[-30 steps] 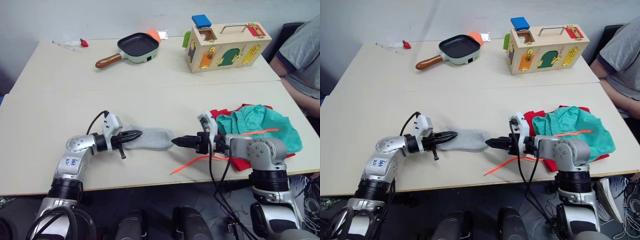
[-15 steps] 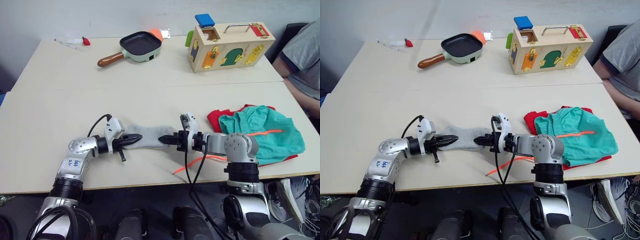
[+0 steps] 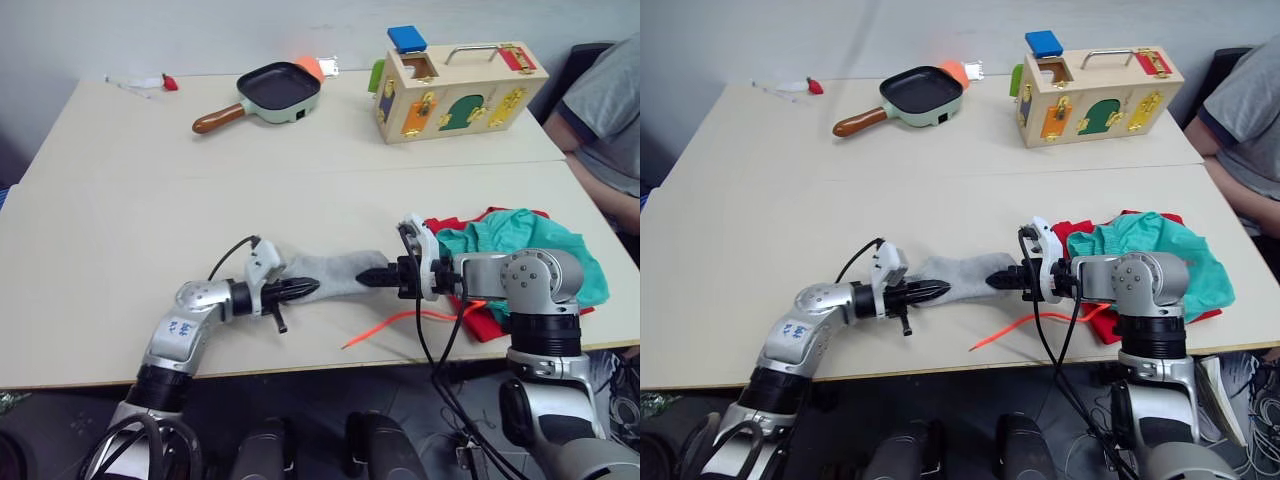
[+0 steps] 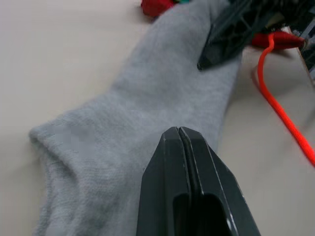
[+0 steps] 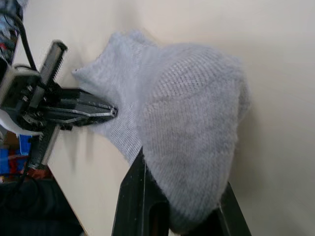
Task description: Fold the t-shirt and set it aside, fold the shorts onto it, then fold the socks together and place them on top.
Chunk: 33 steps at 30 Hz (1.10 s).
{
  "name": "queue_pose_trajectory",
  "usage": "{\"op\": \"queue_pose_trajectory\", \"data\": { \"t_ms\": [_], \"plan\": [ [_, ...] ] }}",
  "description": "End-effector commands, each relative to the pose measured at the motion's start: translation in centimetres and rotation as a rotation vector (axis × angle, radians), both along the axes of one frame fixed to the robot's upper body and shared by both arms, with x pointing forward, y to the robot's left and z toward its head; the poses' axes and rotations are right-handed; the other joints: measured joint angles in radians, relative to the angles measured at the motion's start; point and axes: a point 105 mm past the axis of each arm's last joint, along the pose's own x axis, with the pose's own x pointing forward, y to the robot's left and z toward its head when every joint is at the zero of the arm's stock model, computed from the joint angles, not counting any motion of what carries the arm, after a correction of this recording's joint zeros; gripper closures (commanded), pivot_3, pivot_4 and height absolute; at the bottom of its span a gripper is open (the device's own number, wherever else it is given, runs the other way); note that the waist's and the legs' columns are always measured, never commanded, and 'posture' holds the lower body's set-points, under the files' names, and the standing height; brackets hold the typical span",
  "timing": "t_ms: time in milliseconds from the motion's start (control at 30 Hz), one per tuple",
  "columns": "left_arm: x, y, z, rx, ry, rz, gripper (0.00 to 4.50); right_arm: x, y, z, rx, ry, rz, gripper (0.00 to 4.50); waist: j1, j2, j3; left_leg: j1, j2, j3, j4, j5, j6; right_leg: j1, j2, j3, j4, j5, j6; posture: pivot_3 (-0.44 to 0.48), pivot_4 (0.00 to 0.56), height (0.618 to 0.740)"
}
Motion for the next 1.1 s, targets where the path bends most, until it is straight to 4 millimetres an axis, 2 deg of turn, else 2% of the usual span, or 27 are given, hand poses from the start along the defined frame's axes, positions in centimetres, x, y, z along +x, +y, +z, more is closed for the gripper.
{"op": "queue_pose_trajectory", "data": {
  "t_ms": [33,200,300,533,667,800,1000,1100],
  "plan": [
    [0.4,-0.9,1.6,-0.005,-0.059,-0.021,4.50,0.1,-0.1,0.5,-0.019,-0.042,0.051,4.47,0.001,0.000,0.000,0.000,-0.001,0.000,0.000,0.000,0.000,0.000,0.000,0.000,0.000,0.000,0.000,0.000,0.150,0.740],
    [1.7,-1.4,0.6,0.018,-0.063,0.012,4.50,0.5,-0.5,0.4,-0.039,-0.068,0.072,4.47,-0.001,0.000,0.000,0.000,-0.002,0.002,0.000,0.000,0.002,0.000,-0.001,0.001,-0.001,0.001,0.001,0.000,0.150,0.740],
    [2.1,-1.3,-0.7,0.094,-0.048,0.019,4.50,0.7,-0.6,0.5,-0.055,-0.093,0.087,4.47,0.000,0.000,0.000,-0.001,-0.001,0.002,0.001,0.001,0.002,0.000,0.000,0.000,-0.001,0.001,0.001,0.000,0.150,0.740],
    [1.4,-0.8,-1.7,0.129,0.010,-0.008,4.50,0.3,0.1,2.2,-0.048,-0.127,0.136,4.47,-0.001,0.000,0.000,0.000,-0.001,0.001,0.002,0.001,0.002,0.000,-0.001,0.001,-0.001,0.001,0.001,0.000,0.150,0.740],
    [1.1,-0.6,-2.5,0.141,0.035,-0.002,4.50,0.2,1.1,3.5,-0.014,-0.145,0.141,4.47,-0.002,0.000,0.000,0.000,-0.001,0.001,0.002,0.001,0.001,0.000,-0.001,0.001,-0.001,0.001,0.001,0.000,0.150,0.740],
    [1.0,-0.3,-3.3,0.151,0.054,0.008,4.50,0.3,3.3,4.7,0.030,-0.155,0.139,4.47,-0.002,0.000,0.000,0.000,-0.001,0.001,0.002,0.001,0.001,0.000,-0.001,0.001,-0.001,0.001,0.001,0.000,0.150,0.740],
    [1.4,0.5,-3.4,0.125,0.065,0.061,4.50,0.1,6.4,3.3,0.039,-0.146,0.120,4.47,-0.003,0.000,0.000,0.000,-0.001,0.001,0.001,0.001,0.001,0.000,-0.001,0.001,0.004,0.001,0.001,0.000,0.150,0.740],
    [1.5,1.2,-3.2,0.109,0.058,0.085,4.50,0.0,7.1,2.8,0.065,-0.142,0.106,4.47,-0.004,0.000,-0.001,0.000,-0.001,0.001,0.001,0.001,0.001,0.000,-0.001,0.001,0.004,0.001,0.001,0.000,0.150,0.740]
  ]
}}
